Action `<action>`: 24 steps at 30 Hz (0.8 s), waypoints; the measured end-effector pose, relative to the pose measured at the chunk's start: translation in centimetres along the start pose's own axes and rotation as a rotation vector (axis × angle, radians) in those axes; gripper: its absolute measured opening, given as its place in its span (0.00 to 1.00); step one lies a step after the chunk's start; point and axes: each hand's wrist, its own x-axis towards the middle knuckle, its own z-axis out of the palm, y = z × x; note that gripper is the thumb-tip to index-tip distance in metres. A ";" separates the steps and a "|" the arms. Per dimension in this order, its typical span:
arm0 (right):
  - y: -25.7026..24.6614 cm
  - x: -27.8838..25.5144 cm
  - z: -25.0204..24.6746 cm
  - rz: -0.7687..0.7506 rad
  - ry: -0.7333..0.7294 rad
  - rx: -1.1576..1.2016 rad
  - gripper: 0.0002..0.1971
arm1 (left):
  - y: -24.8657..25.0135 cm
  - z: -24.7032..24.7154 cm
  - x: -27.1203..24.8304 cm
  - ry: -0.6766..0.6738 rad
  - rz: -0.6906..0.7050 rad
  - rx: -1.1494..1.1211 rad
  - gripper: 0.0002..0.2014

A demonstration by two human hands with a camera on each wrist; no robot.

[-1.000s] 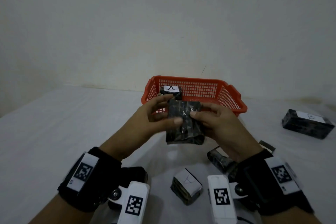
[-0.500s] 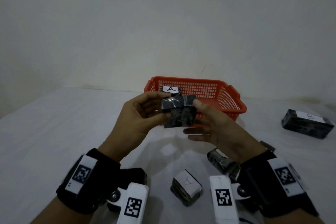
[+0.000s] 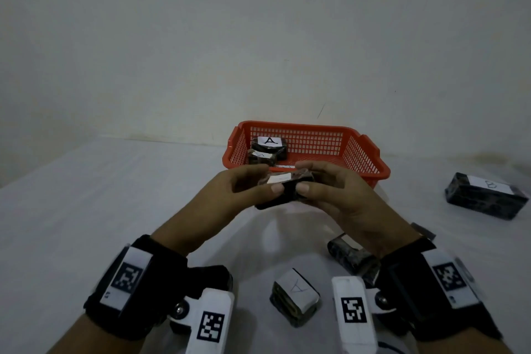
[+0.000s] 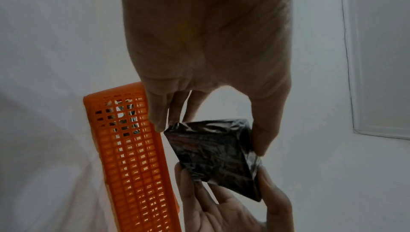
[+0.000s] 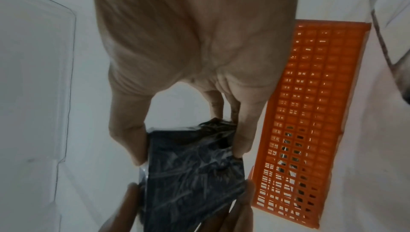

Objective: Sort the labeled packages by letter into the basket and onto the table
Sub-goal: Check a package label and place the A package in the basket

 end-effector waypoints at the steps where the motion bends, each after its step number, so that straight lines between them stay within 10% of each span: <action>1: 0.0 0.0 -0.1 -0.003 -0.005 -0.001 0.38 | 0.1 0.0 -0.1 -0.015 0.007 -0.009 0.32; 5: -0.2 -0.1 -0.1 0.005 -0.066 0.034 0.52 | 0.1 0.1 -0.1 0.108 0.025 -0.067 0.35; 24: 0.1 0.1 -0.3 -0.036 -0.015 0.137 0.50 | 0.0 0.5 0.0 0.165 0.008 -0.102 0.50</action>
